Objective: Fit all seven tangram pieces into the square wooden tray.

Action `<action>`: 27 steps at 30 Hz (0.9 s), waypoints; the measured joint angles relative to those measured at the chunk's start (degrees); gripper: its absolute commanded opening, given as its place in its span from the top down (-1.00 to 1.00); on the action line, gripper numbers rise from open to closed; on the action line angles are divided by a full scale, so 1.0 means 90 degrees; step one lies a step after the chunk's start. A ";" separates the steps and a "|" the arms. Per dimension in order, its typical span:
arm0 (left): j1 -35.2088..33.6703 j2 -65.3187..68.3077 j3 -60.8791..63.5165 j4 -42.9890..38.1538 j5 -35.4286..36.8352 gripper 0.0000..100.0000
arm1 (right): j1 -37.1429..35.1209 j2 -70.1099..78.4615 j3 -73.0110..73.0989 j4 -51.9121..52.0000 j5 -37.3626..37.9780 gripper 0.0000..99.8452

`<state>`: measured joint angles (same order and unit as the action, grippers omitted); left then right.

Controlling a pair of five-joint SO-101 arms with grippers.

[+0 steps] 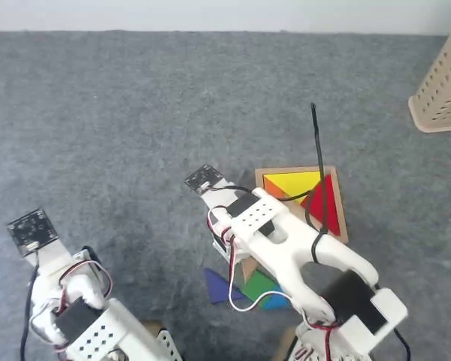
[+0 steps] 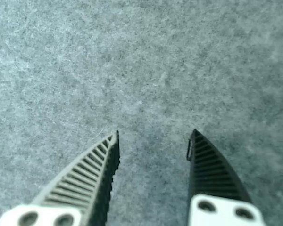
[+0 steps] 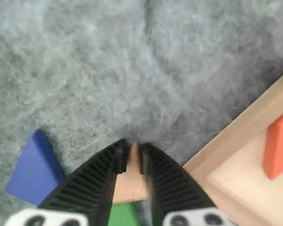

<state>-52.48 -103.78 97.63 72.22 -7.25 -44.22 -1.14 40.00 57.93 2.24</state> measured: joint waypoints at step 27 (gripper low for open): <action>0.0000 0.0000 0.0000 0.0000 0.0000 0.55 | -0.0449 -0.2462 0.1905 0.0147 -0.0020 0.58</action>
<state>-52.48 -103.78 97.63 72.22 -7.25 -48.26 -23.30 57.14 59.25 2.07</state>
